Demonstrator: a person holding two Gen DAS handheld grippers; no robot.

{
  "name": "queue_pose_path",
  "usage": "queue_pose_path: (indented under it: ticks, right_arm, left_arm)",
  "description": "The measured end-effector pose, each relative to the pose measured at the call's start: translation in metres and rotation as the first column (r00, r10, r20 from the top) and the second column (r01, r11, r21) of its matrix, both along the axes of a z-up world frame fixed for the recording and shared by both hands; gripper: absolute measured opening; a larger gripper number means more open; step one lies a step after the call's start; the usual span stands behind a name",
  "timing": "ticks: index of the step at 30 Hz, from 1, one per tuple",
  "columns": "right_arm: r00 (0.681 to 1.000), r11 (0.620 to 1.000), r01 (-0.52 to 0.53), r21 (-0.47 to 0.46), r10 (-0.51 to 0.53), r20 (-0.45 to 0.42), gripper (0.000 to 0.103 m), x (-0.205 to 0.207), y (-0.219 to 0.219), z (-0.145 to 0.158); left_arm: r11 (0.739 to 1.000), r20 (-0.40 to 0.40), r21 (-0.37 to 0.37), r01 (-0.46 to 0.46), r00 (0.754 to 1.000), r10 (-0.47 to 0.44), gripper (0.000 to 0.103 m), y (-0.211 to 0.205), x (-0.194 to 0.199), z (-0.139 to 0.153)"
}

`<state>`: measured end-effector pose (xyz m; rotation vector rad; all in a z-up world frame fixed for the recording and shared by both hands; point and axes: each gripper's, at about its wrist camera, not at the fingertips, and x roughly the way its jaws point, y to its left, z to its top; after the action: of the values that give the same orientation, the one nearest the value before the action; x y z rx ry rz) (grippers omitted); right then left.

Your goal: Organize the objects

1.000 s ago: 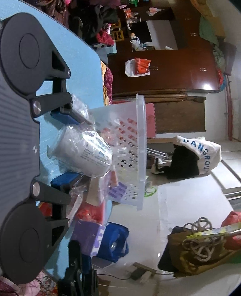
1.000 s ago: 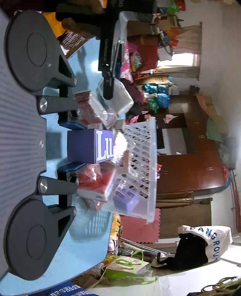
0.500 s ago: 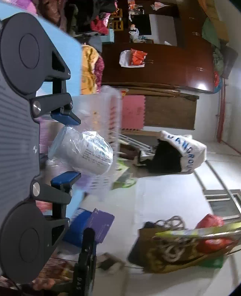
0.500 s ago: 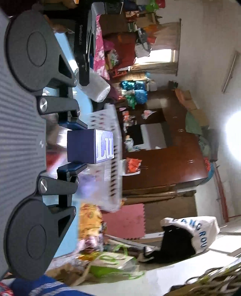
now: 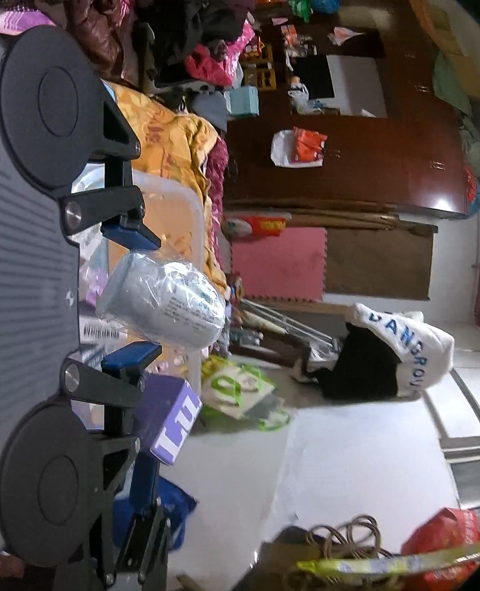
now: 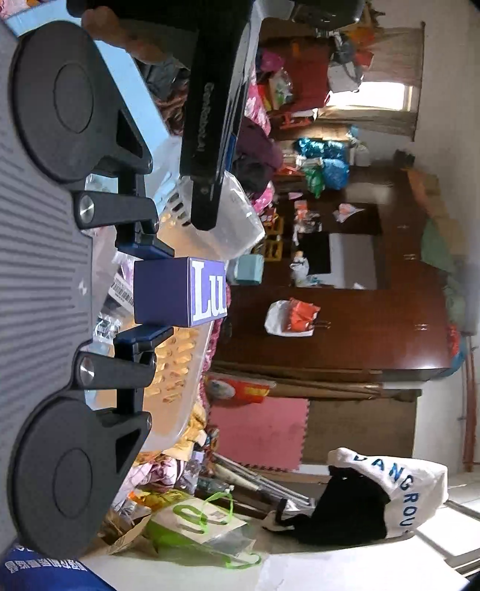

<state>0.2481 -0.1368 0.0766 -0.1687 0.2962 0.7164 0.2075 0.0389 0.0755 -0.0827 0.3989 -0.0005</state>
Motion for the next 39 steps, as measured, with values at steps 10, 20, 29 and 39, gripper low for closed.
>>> queue_pose_path:
  ticks: [10,20,29,39]
  right_arm:
    - [0.999,0.998,-0.026,0.064,0.024,0.025,0.078,-0.04,-0.04,-0.004]
    - [0.996,0.989,-0.063,0.135,0.072,-0.06,0.093,-0.109,-0.11,-0.098]
    - [0.995,0.993,-0.054,0.101,0.062,-0.082,0.079,-0.101,-0.1,-0.1]
    - [0.993,0.999,-0.045,0.016,0.047,-0.104,0.045,-0.101,-0.082,-0.117]
  left_arm:
    - [0.997,0.091,-0.058,0.047,0.995,-0.042,0.078,0.018,-0.046,-0.002]
    - [0.993,0.158,-0.02,0.12,0.981,-0.115,0.079,-0.043,-0.193,-0.1]
    - [0.991,0.125,0.105,0.085,0.987,-0.098,0.078,-0.077,-0.187,-0.119]
    - [0.981,0.138,0.143,0.127,0.979,-0.147,0.078,-0.086,-0.202,-0.124]
